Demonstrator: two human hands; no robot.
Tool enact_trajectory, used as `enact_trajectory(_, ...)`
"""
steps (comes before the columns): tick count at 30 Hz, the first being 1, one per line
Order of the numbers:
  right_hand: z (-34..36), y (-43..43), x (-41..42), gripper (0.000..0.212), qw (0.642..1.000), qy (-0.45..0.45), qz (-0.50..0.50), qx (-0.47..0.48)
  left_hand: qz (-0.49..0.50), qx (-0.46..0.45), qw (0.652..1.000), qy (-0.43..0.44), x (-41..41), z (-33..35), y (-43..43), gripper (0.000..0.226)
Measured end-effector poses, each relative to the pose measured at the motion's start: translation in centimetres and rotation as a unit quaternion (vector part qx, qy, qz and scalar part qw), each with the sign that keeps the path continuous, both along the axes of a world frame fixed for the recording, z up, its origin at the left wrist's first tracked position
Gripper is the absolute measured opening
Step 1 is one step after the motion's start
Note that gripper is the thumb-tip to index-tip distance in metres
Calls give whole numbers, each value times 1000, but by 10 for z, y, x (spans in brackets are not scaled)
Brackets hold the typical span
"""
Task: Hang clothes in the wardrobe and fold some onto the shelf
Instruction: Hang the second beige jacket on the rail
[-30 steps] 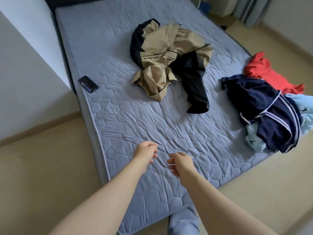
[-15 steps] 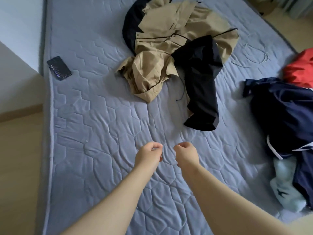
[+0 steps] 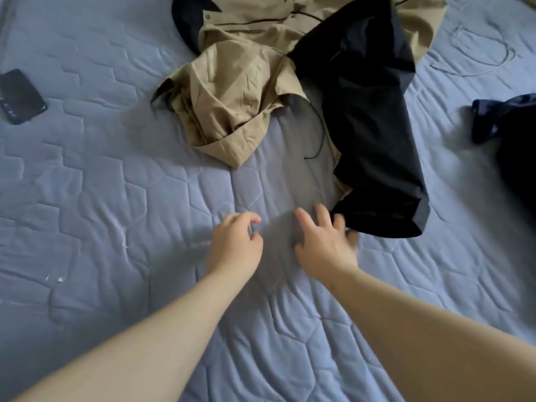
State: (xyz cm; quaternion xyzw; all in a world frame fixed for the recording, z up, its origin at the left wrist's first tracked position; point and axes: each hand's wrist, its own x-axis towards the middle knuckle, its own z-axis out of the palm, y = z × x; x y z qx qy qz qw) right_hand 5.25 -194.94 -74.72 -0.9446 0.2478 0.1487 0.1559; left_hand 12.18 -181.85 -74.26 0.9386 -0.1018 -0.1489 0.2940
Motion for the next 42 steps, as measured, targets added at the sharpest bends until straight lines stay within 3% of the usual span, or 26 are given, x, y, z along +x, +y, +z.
enact_trajectory(5, -27, -10, 17, 58, 998, 50, 10, 46, -38, 90, 986, -133, 46, -14, -18, 50)
enact_trajectory(10, -29, -11, 18, 58, 997, 59, 19, 48, -121, 185, 940, -258, 92, -9, -38, 66)
enact_trajectory(13, -29, -14, 19, 59, 997, 65, 21, 48, -63, 228, 964, -124, 116, -3, -53, 75)
enact_trajectory(15, -29, -16, 20, 60, 996, 67, 21, 50, -52, 255, 966, -12, 120, -6, -57, 58)
enact_trajectory(19, -31, -20, 22, 63, 995, 74, 23, 55, -73, 241, 967, -42, 99, -19, -45, 26)
enact_trajectory(23, -29, -21, 19, 64, 993, 89, 25, 71, -122, 228, 963, -78, 51, -23, -18, 23)
enact_trajectory(28, -12, 6, -12, 60, 978, 98, -19, 185, -115, 150, 982, 11, 2, -5, 38, 26)
enact_trajectory(31, 8, 38, -34, 45, 927, 59, -191, 317, -91, 94, 987, 94, -25, 15, 67, 28)
enact_trajectory(34, 35, 66, -35, 38, 796, -6, -388, 465, -79, 60, 982, 164, -50, 37, 89, 24)
enact_trajectory(36, 52, 82, -28, 33, 714, -43, -433, 549, -74, 38, 975, 204, -63, 50, 100, 22)
enact_trajectory(37, 60, 91, -24, 31, 691, -62, -443, 569, -72, 25, 972, 224, -69, 57, 106, 20)
enact_trajectory(39, 73, 106, -18, 30, 693, -116, -448, 552, -74, -10, 963, 260, -79, 71, 115, 17)
enact_trajectory(42, 99, 130, -23, 39, 750, -153, -441, 469, -15, -106, 938, 330, -92, 99, 131, 13)
